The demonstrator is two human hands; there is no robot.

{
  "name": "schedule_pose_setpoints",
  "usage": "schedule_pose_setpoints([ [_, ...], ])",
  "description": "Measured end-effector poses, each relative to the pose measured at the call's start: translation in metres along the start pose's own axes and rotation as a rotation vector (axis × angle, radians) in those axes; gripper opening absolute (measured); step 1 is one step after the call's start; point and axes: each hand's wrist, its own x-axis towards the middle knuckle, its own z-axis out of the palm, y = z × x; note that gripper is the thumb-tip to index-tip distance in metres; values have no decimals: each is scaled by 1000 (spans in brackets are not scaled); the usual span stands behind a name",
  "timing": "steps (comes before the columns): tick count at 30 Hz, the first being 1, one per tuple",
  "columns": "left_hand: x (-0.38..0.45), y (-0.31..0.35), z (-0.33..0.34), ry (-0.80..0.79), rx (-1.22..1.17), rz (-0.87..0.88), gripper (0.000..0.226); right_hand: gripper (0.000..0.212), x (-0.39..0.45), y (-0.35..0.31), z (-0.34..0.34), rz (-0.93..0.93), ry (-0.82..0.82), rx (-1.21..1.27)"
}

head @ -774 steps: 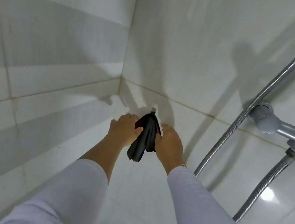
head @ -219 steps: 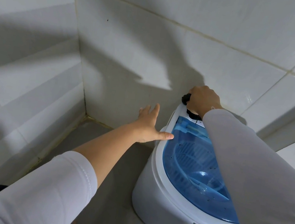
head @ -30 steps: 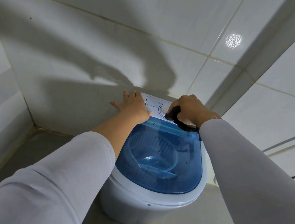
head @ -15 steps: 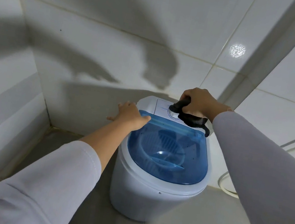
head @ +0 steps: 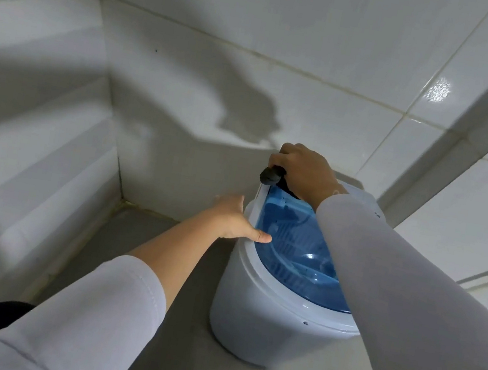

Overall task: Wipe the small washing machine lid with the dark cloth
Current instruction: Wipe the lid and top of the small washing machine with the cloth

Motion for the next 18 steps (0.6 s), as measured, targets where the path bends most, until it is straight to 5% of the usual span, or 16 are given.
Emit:
schedule_pose_setpoints([
  [6, -2, 3, -1, 21, 86, 37, 109, 38, 2, -2, 20, -62, -89, 0],
  [13, -3, 2, 2, 22, 128, 63, 109, 44, -11, -3, 15, 191, -315, 365],
  [18, -5, 2, 5, 23, 127, 47, 109, 37, -18, -9, 23, 249, -276, 422],
])
